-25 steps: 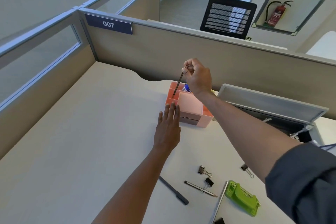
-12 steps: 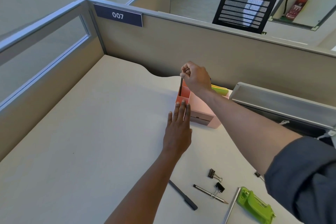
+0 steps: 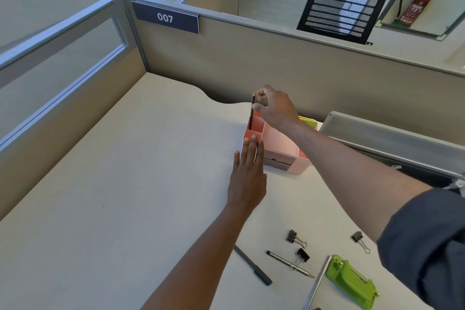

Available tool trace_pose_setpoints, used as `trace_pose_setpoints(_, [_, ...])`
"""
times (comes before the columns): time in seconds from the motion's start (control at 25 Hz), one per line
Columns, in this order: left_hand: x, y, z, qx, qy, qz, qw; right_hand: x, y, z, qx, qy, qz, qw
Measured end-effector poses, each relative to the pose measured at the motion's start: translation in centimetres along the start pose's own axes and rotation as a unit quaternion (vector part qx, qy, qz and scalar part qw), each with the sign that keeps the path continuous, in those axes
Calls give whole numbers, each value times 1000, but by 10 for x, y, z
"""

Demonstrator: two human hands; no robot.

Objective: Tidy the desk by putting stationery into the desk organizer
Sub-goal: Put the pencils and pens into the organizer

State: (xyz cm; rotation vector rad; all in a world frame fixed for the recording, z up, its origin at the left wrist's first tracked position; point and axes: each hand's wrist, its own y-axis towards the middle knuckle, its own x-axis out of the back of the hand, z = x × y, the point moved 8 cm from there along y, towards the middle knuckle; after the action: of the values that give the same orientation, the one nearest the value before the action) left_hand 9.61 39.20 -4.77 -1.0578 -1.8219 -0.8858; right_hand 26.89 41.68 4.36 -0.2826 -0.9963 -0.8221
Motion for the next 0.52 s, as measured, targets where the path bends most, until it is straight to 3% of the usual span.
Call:
trace_pose_setpoints(0.24, [9,-10,-6,2,-18,-4,1000,19,-41,14,64,-78,-58,993])
trace_pose_setpoints(0.52, [26,-60,9,30,-72,9,997,14,-135,13,77,-52,-37,995])
